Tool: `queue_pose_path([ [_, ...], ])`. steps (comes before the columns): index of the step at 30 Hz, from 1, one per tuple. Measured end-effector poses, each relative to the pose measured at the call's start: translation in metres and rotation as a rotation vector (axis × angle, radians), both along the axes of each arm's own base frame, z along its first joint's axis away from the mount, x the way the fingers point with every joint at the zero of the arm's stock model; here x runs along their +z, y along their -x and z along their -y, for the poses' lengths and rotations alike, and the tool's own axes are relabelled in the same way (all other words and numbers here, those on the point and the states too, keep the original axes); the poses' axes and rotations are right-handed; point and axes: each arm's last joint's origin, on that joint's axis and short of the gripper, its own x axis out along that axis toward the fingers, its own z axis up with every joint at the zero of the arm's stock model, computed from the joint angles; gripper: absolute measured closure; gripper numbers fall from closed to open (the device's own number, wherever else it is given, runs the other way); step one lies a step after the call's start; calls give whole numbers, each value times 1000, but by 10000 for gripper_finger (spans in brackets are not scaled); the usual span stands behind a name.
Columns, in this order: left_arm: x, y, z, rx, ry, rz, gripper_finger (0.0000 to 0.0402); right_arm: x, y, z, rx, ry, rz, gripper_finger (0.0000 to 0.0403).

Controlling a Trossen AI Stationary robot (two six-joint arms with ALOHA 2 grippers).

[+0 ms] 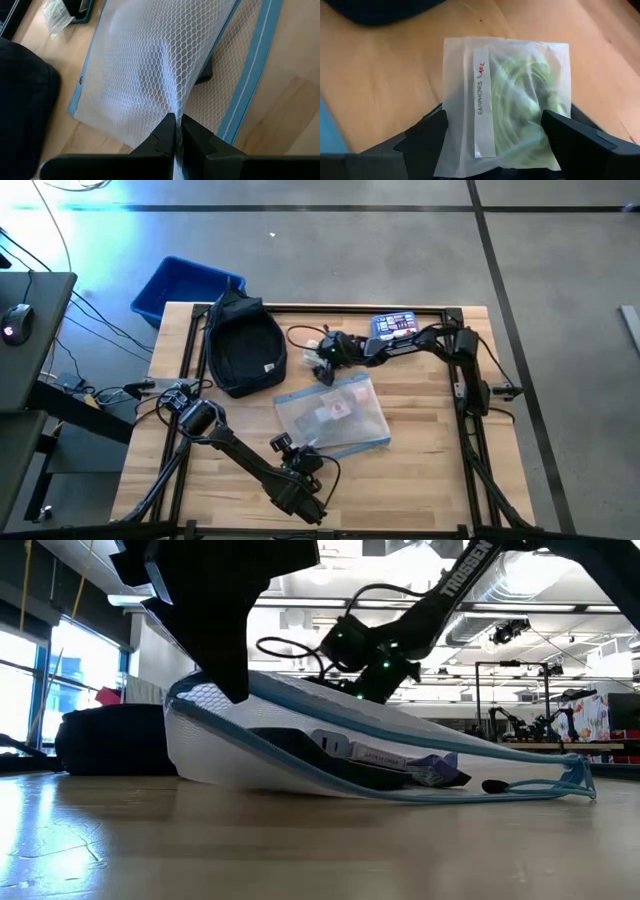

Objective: Unpack backpack
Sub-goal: Put the transparent zip bag containing the green earphones into the transparent zipper bag

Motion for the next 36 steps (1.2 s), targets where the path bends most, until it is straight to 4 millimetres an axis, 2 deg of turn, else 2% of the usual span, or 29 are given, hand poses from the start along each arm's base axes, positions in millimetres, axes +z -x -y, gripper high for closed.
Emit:
queue_pose_path([
  [3,0,0,0,2,1,3,402,-2,2,-4,-8,11,-36,127],
  [5,0,0,0,4,0,7,402,1,4,-6,-2,13,-59,167],
  [10,0,-1,0,6,2,11,402,16,13,-16,51,36,-139,314],
  [12,0,-1,0,7,0,16,402,29,19,-24,83,50,-180,371],
  [13,0,-1,0,10,-2,21,402,36,23,-28,99,56,-203,386],
  [18,1,-1,-1,38,-21,74,402,93,51,-68,165,123,-252,396],
  [21,2,-2,-1,59,-38,120,402,120,79,-110,269,128,-209,400],
  [24,3,-3,-2,75,-66,183,402,137,114,-156,380,76,-101,401],
  [27,4,-5,-1,89,-89,259,402,134,149,-201,514,10,22,401],
  [31,5,-10,1,93,-114,391,402,108,182,-249,707,-62,185,402],
  [34,5,-14,3,75,-121,442,402,88,189,-268,760,-47,302,402],
  [36,6,-19,2,60,-119,454,402,79,186,-269,731,2,338,402],
])
